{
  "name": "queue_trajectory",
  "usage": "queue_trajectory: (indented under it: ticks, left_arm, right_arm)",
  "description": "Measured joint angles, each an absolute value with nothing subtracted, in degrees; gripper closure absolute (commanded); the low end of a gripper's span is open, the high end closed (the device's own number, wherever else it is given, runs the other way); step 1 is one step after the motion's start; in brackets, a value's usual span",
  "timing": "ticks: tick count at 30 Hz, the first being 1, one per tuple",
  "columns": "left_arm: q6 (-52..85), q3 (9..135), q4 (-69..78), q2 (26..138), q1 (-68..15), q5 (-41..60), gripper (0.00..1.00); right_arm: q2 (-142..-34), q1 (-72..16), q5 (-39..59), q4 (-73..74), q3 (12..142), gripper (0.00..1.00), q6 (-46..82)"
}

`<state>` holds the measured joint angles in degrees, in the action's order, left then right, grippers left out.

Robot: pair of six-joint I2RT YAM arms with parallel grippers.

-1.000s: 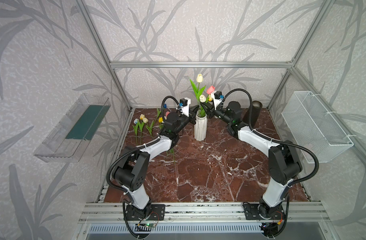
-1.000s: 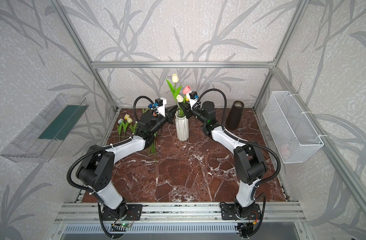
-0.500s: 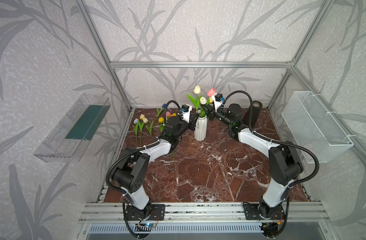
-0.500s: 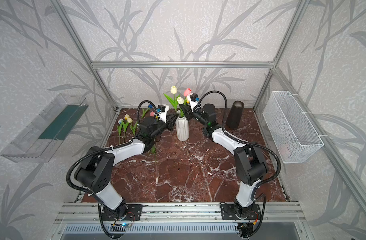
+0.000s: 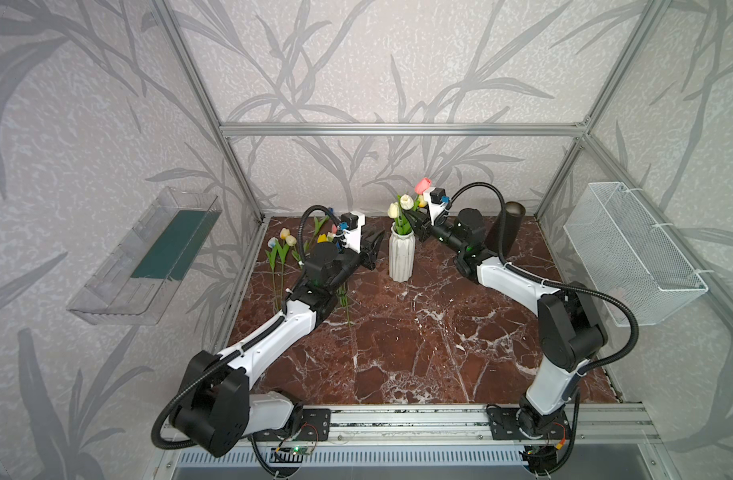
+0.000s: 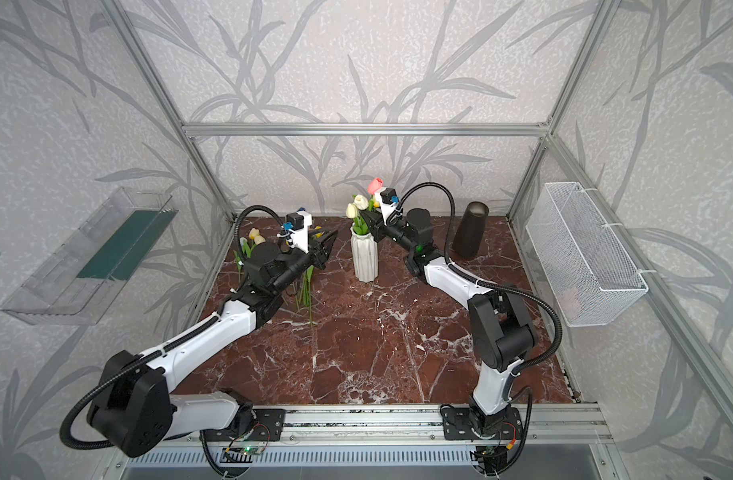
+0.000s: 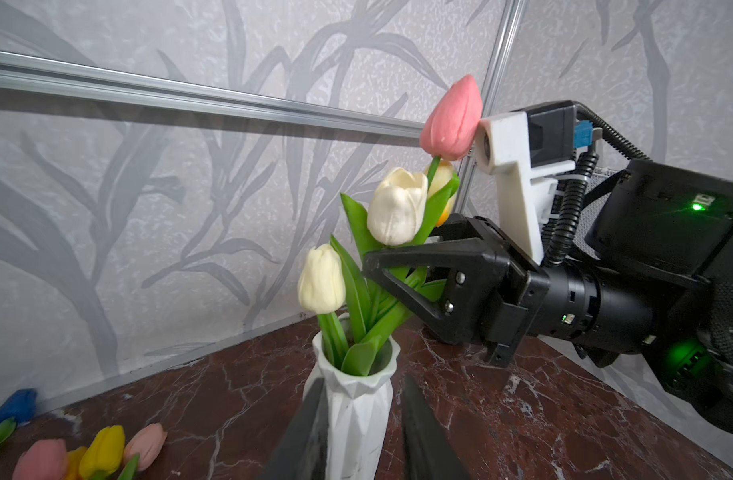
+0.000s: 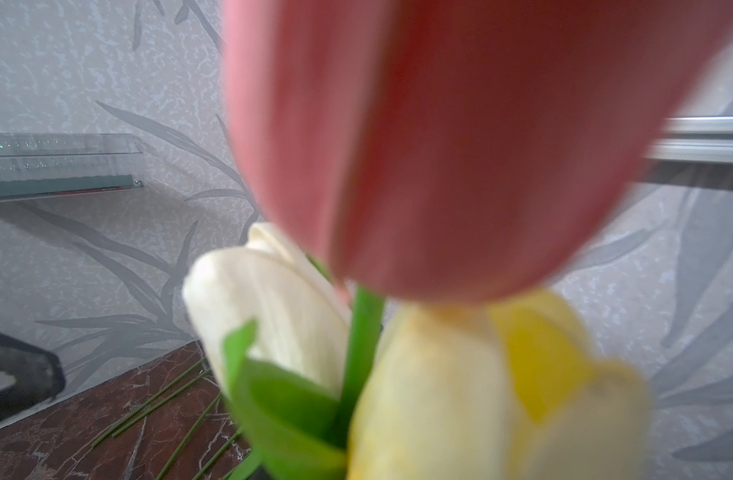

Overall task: Arrange the flowers into the vase
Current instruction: 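Move the left gripper back to the bunch and grasp the blue tulip stem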

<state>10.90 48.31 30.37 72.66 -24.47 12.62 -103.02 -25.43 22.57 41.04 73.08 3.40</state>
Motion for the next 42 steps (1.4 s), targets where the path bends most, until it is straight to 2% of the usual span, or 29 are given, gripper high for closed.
queue_trajectory:
  ticks: [5,10,14,19,27,31,36,42]
  left_arm:
    - [15.8,50.7,16.6,74.4,-19.6,8.4,0.62]
    - [19.6,55.3,1.8,84.9,-17.0,4.8,0.62]
    - [21.3,56.4,-6.1,91.7,-16.6,3.3,0.63]
    - [22.6,63.6,-15.7,99.7,-16.4,1.5,0.62]
    - [23.7,66.3,-21.2,105.0,-16.4,-0.1,0.64]
    - [24.3,66.3,-21.8,105.3,-16.4,0.0,0.77]
    - [24.3,66.3,-21.8,105.3,-16.4,0.1,0.8]
    - [24.2,66.3,-21.9,106.6,-16.4,0.3,0.79]
  right_arm:
    - [-103.0,-25.4,22.6,41.1,73.1,0.66,3.4]
    - [-103.0,-25.4,22.6,41.3,73.1,0.67,3.6]
    - [-103.0,-25.4,22.6,41.4,73.1,0.67,3.7]
    - [-103.0,-25.4,22.6,41.4,73.1,0.67,3.8]
    - [-103.1,-25.4,22.6,41.7,73.1,0.67,4.3]
    - [-103.1,-25.4,22.6,41.8,73.1,0.66,4.3]
    - [-103.1,-25.4,22.6,41.8,73.1,0.66,4.5]
    - [-103.2,-25.4,22.6,42.0,73.1,0.66,4.5]
